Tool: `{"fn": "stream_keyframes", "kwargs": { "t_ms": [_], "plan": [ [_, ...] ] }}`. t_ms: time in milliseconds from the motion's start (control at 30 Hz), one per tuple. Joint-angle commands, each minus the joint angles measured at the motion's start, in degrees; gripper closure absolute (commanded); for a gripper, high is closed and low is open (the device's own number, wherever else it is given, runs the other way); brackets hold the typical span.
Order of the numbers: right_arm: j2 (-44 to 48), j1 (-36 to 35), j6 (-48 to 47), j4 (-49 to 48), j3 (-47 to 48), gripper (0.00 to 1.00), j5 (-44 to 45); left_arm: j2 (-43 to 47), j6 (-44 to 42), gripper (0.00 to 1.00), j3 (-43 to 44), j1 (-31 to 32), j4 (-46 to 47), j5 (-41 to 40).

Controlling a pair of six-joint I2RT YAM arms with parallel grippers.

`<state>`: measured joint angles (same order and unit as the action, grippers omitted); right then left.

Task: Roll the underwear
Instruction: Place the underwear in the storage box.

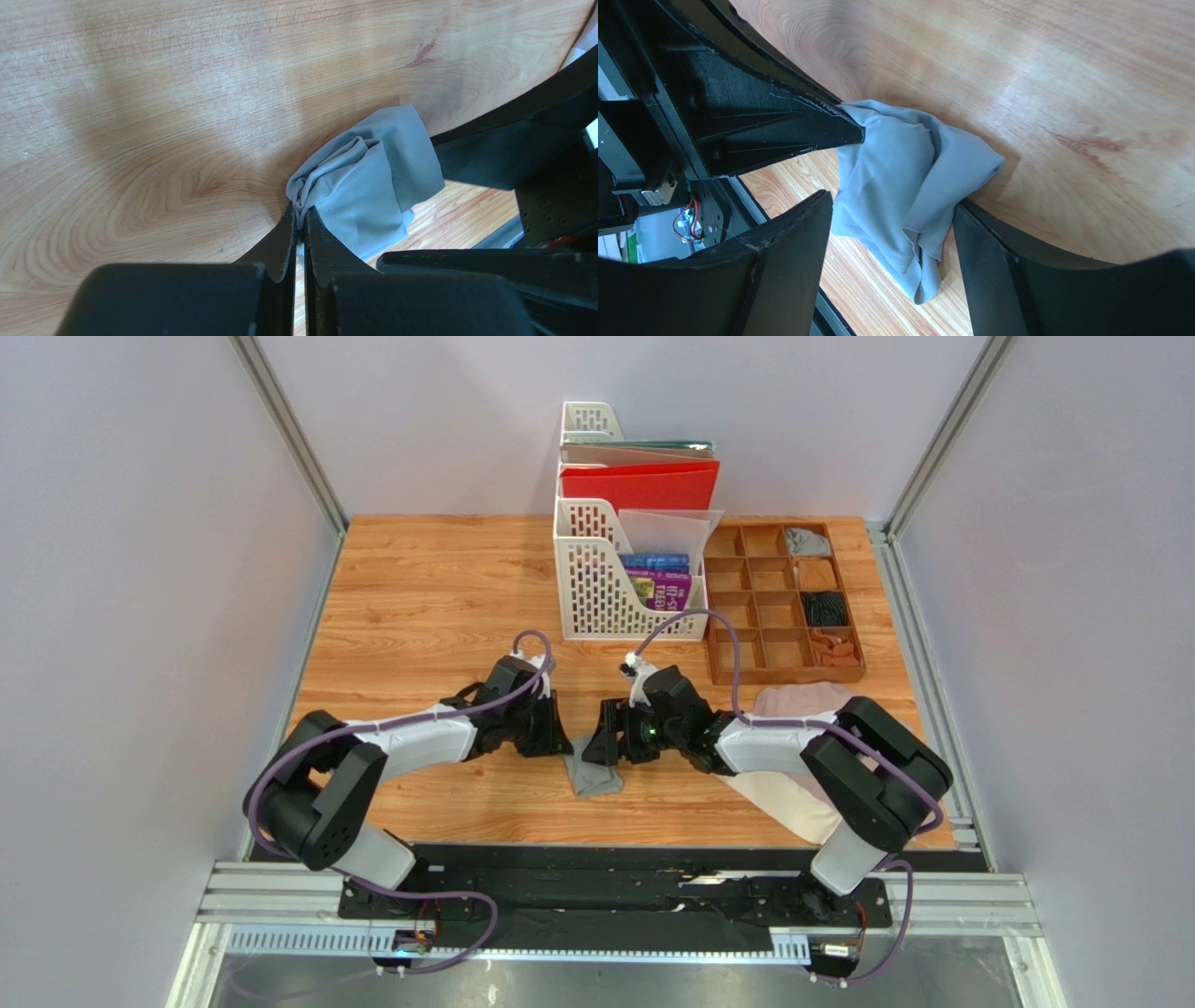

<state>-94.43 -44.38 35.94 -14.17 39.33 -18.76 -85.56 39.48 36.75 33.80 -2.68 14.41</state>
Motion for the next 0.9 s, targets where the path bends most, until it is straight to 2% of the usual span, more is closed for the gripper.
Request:
{"fn": "stream_keyframes", "kwargs": {
  "t_ms": [0,267,433,633,800,833,867],
  "plan": [
    [0.5,-2.2,-1.8,2.6,3.1,0.36,2.9,0.9,-0.6,1.00,2.1,0.5,-0.3,-0.2],
    [0.0,-4.2,-3.9,7.7,5.3,0.52,9.4,0.7,-0.5,1.00,2.3,0.6,-0.3,0.1],
    [-0.3,-5.3,-5.1,10.5,6.5,0.56,14.0,0.6,-0.5,1.00,2.4,0.7,-0.4,0.3],
    [-2.2,-5.9,-5.9,11.2,7.8,0.67,14.5,0.7,-0.5,1.00,2.9,0.9,-0.1,0.4],
    [-3.2,-6.4,-6.5,11.8,9.0,0.88,14.6,0.5,-0.4,1.00,2.8,1.1,1.3,1.4],
    [-3.1,-6.5,-6.6,12.1,9.1,1.00,14.7,0.5,-0.2,1.00,3.0,1.2,1.4,1.5],
    [-2.8,-6.4,-6.6,12.3,9.0,1.00,14.9,0.7,-0.1,0.96,3.1,1.1,1.0,1.1]
  ]
}}
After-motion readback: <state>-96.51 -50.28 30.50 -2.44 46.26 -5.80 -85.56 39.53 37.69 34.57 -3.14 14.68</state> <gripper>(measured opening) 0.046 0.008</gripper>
